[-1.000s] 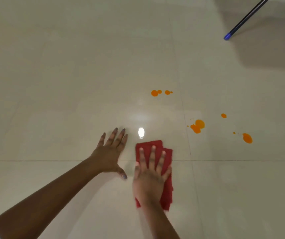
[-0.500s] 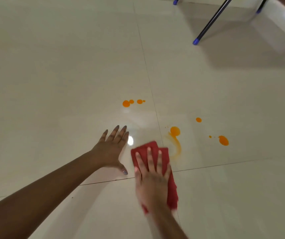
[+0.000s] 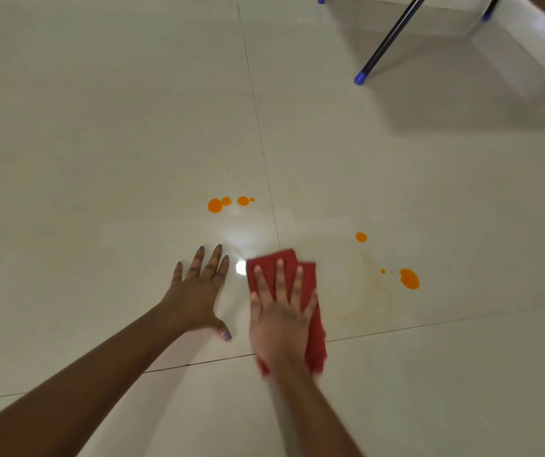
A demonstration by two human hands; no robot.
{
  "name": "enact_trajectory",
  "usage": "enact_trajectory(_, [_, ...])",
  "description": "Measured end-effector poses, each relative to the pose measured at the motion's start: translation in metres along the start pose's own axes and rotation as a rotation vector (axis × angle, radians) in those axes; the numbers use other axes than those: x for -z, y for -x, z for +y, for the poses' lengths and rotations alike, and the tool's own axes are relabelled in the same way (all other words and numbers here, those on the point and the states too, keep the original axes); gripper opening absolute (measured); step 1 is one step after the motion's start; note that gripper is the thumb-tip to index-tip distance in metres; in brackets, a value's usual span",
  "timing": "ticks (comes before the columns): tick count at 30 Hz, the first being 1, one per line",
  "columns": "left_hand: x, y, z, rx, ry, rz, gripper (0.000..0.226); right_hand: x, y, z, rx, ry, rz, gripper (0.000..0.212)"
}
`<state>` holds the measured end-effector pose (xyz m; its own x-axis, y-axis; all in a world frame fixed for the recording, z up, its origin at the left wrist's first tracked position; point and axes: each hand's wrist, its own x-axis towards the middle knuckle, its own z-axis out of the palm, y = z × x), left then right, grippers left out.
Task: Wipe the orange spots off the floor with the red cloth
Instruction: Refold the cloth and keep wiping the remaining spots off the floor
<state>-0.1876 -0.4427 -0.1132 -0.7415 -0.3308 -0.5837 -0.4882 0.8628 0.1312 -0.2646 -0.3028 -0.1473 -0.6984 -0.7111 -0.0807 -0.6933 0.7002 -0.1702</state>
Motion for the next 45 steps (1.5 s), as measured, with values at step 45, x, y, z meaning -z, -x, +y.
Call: enact_trajectory(45, [0.008, 0.006, -0.075, 0.425, 0.289, 0.061, 0.129, 0.026, -0.105, 0.041, 0.245, 0.064, -0.115, 0.050])
